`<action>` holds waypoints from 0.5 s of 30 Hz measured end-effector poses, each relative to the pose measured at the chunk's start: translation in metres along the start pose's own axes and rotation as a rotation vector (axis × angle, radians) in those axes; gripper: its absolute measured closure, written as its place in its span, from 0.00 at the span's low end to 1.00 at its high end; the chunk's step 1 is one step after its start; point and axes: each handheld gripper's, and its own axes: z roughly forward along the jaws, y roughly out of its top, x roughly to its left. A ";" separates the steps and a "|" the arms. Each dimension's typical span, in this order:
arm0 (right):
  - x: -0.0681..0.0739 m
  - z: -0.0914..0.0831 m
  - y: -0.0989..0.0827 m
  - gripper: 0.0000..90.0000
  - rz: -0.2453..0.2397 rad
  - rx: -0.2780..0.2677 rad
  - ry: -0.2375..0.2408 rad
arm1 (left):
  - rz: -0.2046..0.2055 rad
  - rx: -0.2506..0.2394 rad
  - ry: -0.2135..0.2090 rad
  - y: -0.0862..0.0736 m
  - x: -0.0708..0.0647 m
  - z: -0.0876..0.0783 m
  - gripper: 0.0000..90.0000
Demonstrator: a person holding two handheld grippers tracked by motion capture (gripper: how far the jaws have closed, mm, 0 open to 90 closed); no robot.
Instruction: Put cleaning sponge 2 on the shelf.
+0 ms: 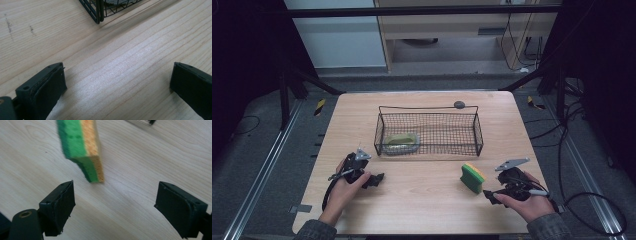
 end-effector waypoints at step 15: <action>0.016 0.004 0.048 0.23 -0.087 0.075 0.016 | 0.004 -0.042 -0.001 -0.003 0.002 0.001 0.00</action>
